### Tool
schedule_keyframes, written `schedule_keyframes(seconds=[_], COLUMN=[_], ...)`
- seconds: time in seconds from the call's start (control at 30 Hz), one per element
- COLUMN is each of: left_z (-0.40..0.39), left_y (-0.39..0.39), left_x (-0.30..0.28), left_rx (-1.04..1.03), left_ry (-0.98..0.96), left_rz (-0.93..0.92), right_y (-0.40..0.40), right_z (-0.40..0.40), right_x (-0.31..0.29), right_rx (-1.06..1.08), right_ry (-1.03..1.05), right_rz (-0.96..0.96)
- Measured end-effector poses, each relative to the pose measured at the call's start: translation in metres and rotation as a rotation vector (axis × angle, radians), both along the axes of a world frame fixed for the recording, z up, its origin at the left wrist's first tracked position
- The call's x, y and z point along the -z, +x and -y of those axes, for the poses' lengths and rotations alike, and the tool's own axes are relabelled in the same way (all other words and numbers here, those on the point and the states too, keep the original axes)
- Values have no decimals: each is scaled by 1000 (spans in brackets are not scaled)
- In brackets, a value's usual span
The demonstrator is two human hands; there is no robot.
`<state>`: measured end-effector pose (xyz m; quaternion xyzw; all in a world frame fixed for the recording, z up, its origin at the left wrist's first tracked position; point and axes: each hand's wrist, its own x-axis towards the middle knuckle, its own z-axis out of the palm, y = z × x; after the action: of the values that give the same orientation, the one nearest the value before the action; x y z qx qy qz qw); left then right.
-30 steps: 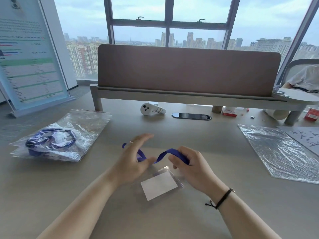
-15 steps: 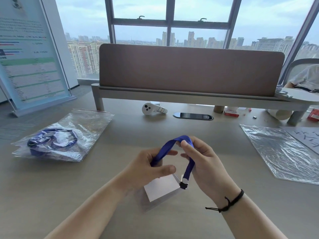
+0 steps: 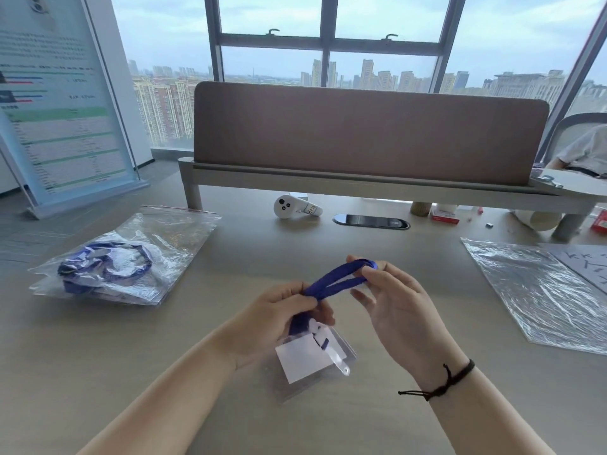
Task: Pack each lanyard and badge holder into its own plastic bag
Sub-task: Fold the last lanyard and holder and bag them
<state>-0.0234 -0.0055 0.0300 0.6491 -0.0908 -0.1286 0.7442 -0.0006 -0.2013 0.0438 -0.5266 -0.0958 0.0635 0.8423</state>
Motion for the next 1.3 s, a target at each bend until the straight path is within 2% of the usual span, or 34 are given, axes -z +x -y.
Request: schedule_keyframes(seconds=[0.1, 0.2, 0.37, 0.47, 0.57, 0.67, 0.8, 0.9, 1.0, 1.1, 1.17, 1.3], left_z=[-7, -9, -13, -12, -11, -11, -11, -14, -6, 11, 18, 27], left_y=[3, 7, 5, 6, 9, 13, 18, 18, 9, 1, -3, -5], left_x=[-7, -8, -13, -10, -7, -3, 8, 21, 28, 33, 35, 39], left_rx=[-103, -159, -165, -201, -261, -327, -464, -347, -124, -43, -60, -34], left_ry=[-170, -324, -690, -744, -696, -485, 79, 497, 884, 1236, 1336, 1254], left_rz=[-66, -105, -253, -262, -237, -171, 203, 442, 595, 758, 859, 931], right_y=[7, 6, -1, -5, -5, -4, 4, 8, 12, 13, 12, 6], right_z=[6, 0, -15, -25, -26, -20, -4, 4, 10, 15, 16, 18], right_x=[7, 13, 28, 41, 45, 43, 43, 43, 42, 43, 47, 54], right_rx=[75, 103, 164, 140, 68, -69, -244, -317, -253, -208, -197, -132], right_ry=[-33, -154, -643, -922, -1067, -1182, -1364, -1432, -1470, -1405, -1336, -1253], right_rz=[-22, -10, 166, 349, 449, 513, 591, 596, 580, 519, 476, 440])
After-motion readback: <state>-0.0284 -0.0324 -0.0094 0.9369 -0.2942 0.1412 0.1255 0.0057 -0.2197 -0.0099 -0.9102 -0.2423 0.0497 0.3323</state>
